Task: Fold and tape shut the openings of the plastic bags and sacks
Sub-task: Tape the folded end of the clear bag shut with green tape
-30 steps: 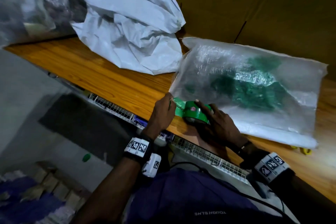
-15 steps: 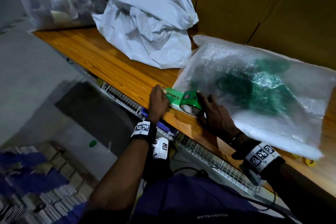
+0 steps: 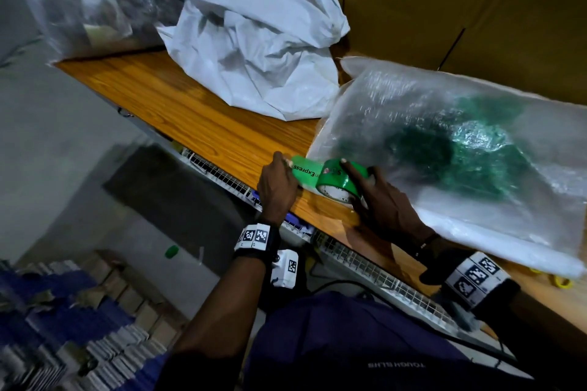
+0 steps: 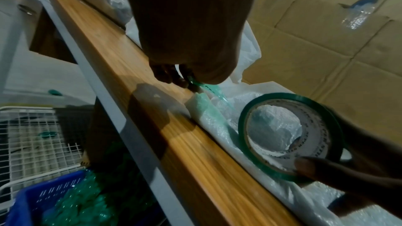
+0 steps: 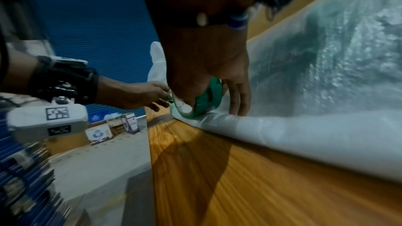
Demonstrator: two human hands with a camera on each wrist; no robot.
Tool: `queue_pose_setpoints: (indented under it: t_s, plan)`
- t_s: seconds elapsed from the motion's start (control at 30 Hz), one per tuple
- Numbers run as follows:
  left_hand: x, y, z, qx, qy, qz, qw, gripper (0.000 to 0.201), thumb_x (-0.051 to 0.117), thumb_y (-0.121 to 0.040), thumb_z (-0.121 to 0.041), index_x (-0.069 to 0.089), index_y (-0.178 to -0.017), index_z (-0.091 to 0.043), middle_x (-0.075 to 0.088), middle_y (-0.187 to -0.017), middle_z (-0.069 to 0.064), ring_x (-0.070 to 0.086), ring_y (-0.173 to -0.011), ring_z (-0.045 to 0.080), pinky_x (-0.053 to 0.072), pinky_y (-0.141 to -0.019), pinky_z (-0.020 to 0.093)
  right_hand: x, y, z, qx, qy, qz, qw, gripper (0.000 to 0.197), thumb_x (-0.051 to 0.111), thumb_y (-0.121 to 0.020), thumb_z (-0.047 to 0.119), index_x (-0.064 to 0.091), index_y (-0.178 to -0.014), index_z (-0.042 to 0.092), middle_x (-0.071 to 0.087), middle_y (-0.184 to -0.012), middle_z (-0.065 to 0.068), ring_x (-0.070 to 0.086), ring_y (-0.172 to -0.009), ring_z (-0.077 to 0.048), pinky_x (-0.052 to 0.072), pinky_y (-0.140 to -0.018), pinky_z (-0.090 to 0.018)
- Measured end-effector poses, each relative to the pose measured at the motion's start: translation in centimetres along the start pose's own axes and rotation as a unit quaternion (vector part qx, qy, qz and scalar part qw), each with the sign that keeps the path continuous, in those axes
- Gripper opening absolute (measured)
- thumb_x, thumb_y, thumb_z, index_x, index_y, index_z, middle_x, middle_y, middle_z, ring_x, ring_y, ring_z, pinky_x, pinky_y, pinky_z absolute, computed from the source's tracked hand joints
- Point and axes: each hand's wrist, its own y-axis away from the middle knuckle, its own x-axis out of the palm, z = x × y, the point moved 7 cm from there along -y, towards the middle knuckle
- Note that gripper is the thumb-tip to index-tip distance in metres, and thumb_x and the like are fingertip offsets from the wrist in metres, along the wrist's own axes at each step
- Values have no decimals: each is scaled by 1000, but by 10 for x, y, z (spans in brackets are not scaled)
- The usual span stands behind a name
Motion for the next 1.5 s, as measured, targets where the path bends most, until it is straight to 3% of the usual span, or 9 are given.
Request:
queue_pose_setpoints:
  t_s: [0.13,0.3,0.5,0.73,0.97,1.1,1.2,1.33,1.5]
  plan:
    - [-2,-5,20,-22,48,9,999,18,55,-99,-2,51,-114,-12,69,-97,13,68,-87,33,53,-60,44,1,-7,13,0,13,10,1000,79,54,-104,24,10,-165,43,39,-136,-23,59,-67,-34,53,-57,-43]
    - [-1,-16,32,-12,61,27,998,6,50,-106,-13,51,-111,-15,68,-97,9,68,-89,31,57,-62,49,4,-12,21,15,3,10,1000,81,57,-100,18,15,-166,36,34,-137,-23,56,-69,-33,50,-60,-42]
    - [3,-14,28,21,45,21,999,8,47,-109,-19,53,-111,-14,63,-91,1,64,-82,25,44,-57,34,4,-6,9,4,-4,13,1000,91,64,-95,28,8,-166,40,33,-143,-18,60,-86,-38,56,-62,-46]
    - [8,-4,20,40,17,-33,999,13,56,-105,-15,61,-112,-6,59,-106,14,59,-92,31,34,-70,33,4,-8,5,16,15,15,1000,82,57,-102,45,5,-165,46,39,-140,-13,59,-99,-35,46,-60,-37]
    - [-2,2,22,19,62,-91,994,26,80,-87,-17,60,-103,-15,58,-103,1,49,-92,8,35,-71,25,-2,-3,9,10,-17,-12,1000,77,61,-101,43,15,-164,45,44,-141,-8,65,-95,-34,52,-60,-41]
    - [1,-6,25,31,77,-60,995,12,75,-90,-15,67,-98,-19,66,-100,-3,63,-93,17,53,-72,36,-2,1,6,17,-8,-21,1000,75,63,-100,47,21,-162,45,41,-148,-5,66,-97,-33,50,-59,-37]
    - [7,-11,24,58,87,-5,995,10,65,-98,-8,72,-105,-11,74,-104,5,70,-96,22,58,-68,33,-1,2,5,24,1,-16,1000,74,59,-100,53,19,-163,46,41,-149,-7,67,-97,-33,44,-57,-32]
    - [8,-16,15,36,74,50,995,22,51,-108,-12,71,-111,-5,74,-102,9,68,-88,19,46,-58,10,2,3,5,34,8,-18,999,73,56,-102,54,18,-163,47,40,-150,-6,66,-98,-30,44,-56,-32]
    - [19,-13,9,-7,111,72,991,13,63,-104,-19,65,-109,-7,72,-101,7,65,-85,17,41,-55,12,5,5,3,28,7,-35,999,71,53,-104,54,12,-162,53,39,-150,-2,66,-100,-28,48,-55,-34]
